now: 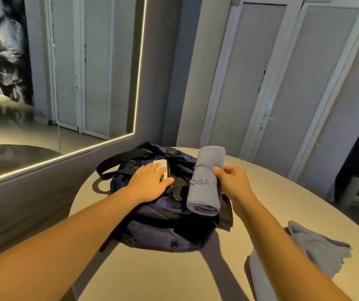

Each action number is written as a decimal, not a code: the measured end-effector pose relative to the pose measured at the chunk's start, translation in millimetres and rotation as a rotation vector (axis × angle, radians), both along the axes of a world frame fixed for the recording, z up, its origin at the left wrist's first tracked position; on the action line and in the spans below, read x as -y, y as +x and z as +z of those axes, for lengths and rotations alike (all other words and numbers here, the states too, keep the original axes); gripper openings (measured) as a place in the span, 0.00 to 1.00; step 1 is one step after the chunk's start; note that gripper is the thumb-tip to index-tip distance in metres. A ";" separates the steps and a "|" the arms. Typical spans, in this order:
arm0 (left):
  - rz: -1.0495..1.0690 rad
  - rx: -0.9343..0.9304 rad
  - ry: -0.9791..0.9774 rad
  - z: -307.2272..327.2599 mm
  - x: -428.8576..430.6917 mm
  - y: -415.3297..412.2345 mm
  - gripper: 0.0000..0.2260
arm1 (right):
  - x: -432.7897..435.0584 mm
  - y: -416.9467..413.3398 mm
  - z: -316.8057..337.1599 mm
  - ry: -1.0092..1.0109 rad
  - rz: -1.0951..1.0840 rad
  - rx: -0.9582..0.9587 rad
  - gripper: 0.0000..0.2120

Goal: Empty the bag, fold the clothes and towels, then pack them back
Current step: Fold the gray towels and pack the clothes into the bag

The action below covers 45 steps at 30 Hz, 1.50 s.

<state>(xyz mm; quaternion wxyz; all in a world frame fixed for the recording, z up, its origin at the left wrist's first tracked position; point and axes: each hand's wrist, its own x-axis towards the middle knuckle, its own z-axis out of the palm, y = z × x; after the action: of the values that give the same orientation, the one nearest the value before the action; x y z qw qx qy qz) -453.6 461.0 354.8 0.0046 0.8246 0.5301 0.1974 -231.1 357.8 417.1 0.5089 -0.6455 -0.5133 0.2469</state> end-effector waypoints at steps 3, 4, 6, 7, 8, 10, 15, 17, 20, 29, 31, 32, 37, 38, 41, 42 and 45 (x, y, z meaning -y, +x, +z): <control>0.011 -0.024 -0.176 -22.7 -14.4 0.0 0.31 | -40.5 3.5 -21.8 -0.129 -0.012 0.250 0.18; 0.007 -0.007 -0.180 -30.7 -14.5 -1.3 0.32 | -44.5 3.0 -30.6 -0.190 0.000 0.340 0.21; -0.006 0.042 -0.135 -40.3 -9.1 -5.0 0.31 | -39.9 1.1 -45.7 -0.268 0.054 0.475 0.24; -0.013 0.061 -0.120 -41.7 -4.5 -6.9 0.30 | -35.1 1.7 -52.5 -0.284 0.078 0.517 0.25; -0.020 0.073 -0.114 -42.4 1.3 -8.8 0.29 | -29.3 3.5 -58.1 -0.293 0.092 0.551 0.25; -0.031 0.081 -0.111 -40.1 14.6 -12.2 0.27 | -15.2 6.4 -60.3 -0.320 0.108 0.579 0.25; -0.082 0.067 -0.126 -38.9 60.4 -17.5 0.29 | 23.3 5.7 -31.7 -0.421 0.155 0.453 0.20; -0.089 0.059 -0.147 -36.6 81.3 -15.5 0.36 | 32.2 -0.5 -16.6 -0.406 0.160 0.307 0.17; -0.110 0.091 -0.170 -36.5 108.3 -13.8 0.38 | 34.3 -12.6 -7.2 -0.366 0.166 0.251 0.16; -0.150 0.209 -0.250 -45.5 149.9 -29.0 0.44 | 41.3 -22.6 -16.7 -0.545 0.190 0.395 0.19; -0.151 0.241 -0.280 -44.5 152.2 -30.3 0.41 | 44.4 -26.9 -22.3 -0.555 0.211 0.460 0.21; -0.155 0.245 -0.297 -43.3 152.1 -30.9 0.38 | 44.8 -28.3 -27.4 -0.549 0.214 0.546 0.22; -0.181 0.296 -0.270 -16.7 147.0 -20.9 0.32 | 39.5 -30.9 -41.8 -0.455 0.186 0.749 0.22; -0.215 0.309 -0.285 -9.2 145.6 -15.1 0.32 | 38.9 -29.9 -41.0 -0.450 0.190 0.731 0.23; -0.315 0.214 -0.468 2.8 138.5 2.2 0.26 | 40.4 -23.5 -39.3 -0.418 0.224 0.686 0.25; -0.334 0.157 -0.509 2.7 135.2 5.8 0.27 | 42.9 -19.9 -38.5 -0.408 0.234 0.671 0.26; -0.341 0.064 -0.553 -0.1 129.9 10.6 0.29 | 55.2 -3.9 -34.6 -0.331 0.245 0.708 0.19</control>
<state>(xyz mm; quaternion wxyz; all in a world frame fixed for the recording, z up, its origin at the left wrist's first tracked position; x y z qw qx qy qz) -443.0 331.2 354.7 0.2781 0.8623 0.4177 0.0682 -235.0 302.6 382.5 0.1571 -0.6978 -0.6831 0.1475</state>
